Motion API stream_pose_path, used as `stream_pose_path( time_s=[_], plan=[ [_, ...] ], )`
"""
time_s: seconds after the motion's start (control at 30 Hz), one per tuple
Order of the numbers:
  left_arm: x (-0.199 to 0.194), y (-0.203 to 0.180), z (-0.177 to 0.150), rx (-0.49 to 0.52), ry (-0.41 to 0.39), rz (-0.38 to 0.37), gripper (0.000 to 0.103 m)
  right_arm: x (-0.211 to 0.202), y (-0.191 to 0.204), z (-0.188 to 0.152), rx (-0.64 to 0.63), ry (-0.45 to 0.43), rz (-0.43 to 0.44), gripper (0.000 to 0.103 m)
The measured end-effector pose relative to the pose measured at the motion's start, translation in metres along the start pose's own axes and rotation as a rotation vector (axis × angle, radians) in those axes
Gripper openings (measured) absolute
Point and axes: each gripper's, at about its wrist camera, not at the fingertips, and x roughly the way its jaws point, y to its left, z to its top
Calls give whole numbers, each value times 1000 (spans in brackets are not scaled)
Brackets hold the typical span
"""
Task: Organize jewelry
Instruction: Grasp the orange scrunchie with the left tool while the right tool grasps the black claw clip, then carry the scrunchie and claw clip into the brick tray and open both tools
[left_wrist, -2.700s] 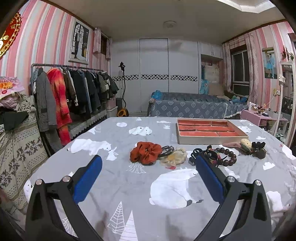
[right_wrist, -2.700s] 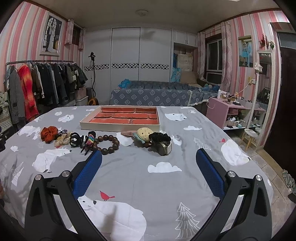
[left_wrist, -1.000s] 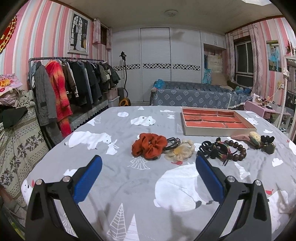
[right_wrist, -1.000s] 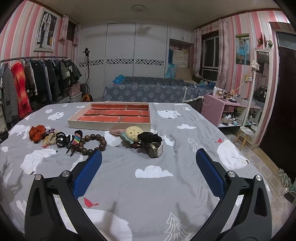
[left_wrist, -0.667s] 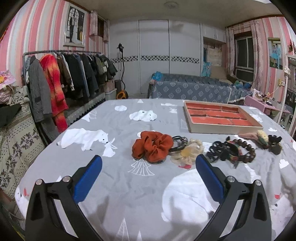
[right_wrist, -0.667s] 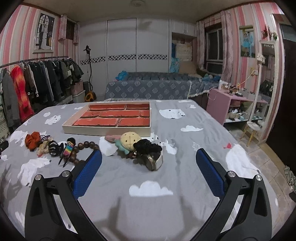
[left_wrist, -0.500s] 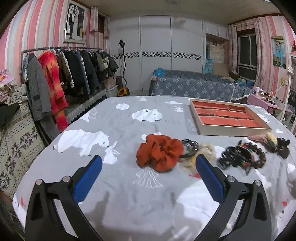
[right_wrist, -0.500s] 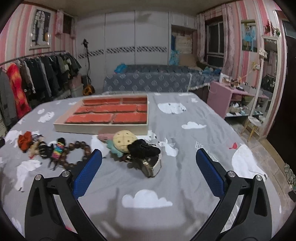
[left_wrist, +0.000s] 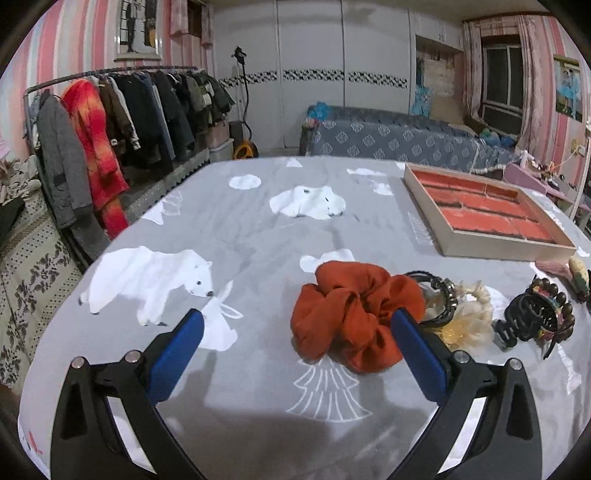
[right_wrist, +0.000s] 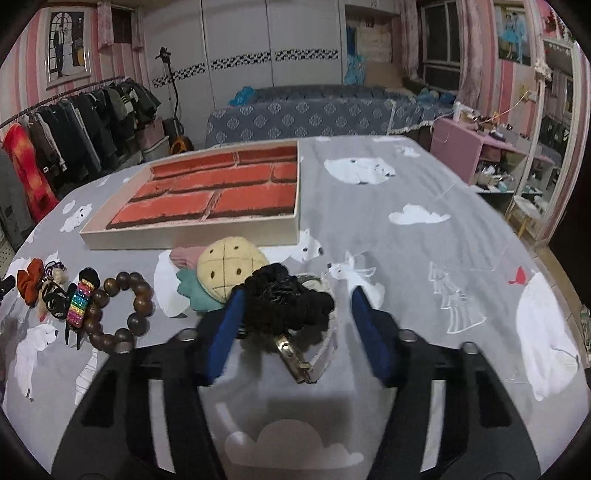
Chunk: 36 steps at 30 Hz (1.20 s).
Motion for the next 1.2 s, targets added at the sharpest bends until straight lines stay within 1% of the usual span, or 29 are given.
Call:
stream_pose_path(
  time_s=[0.1, 0.2, 0.27, 0.3, 0.33, 0.37, 0.4, 0.43, 0.47, 0.5, 0.53, 0.6, 0.63, 0.7, 0.87, 1.0, 1.1, 1.2],
  plan=[
    [13, -1, 2, 0, 40, -16, 98, 7, 4, -1, -15, 17, 21, 29],
    [19, -2, 4, -3, 55, -26, 98, 6, 8, -2, -43, 9, 18, 23],
    [21, -1, 4, -6, 58, -30, 97, 4, 9, -1, -48, -4, 14, 20],
    [21, -1, 5, -10, 60, -35, 93, 4, 9, -1, -48, -8, 16, 20],
    [22, 0, 5, -14, 65, -44, 86, 3, 9, -1, -50, -11, 18, 20],
    [24, 1, 5, -17, 72, -51, 81, 2, 9, -1, -51, -14, 20, 20],
    [25, 1, 5, -19, 79, -60, 72, 1, 9, -1, -50, -17, 25, 20],
    [27, 1, 5, -20, 85, -73, 61, 1, 9, -1, -50, -21, 33, 20],
    [28, 0, 5, -18, 90, -85, 54, -1, 9, -1, -50, -28, 38, 19],
    [28, -1, 4, -14, 95, -98, 40, -2, 8, 0, -49, -30, 38, 19],
    [29, -4, 5, -2, 100, -113, 28, -3, 8, 1, -49, -34, 41, 19],
    [29, -9, 5, 20, 96, -125, 18, -7, 8, 2, -46, -47, 40, 19],
    [26, -9, 4, 21, 86, -128, 15, -9, 7, 3, -44, -54, 41, 18],
    [20, -9, 6, 16, 64, -136, 13, -17, 7, 5, -43, -78, 39, 18],
    [-6, -10, 15, 22, 7, -134, 12, -38, 7, 10, -49, -127, 33, 18],
    [-34, -12, 24, 40, -45, -136, 12, -63, 6, 17, -52, -180, 39, 18],
    [-63, -14, 31, 47, -98, -136, 12, -85, 6, 19, -55, -218, 44, 18],
    [-85, -15, 35, 53, -136, -140, 12, -106, 6, 20, -60, -251, 41, 18]
  ],
)
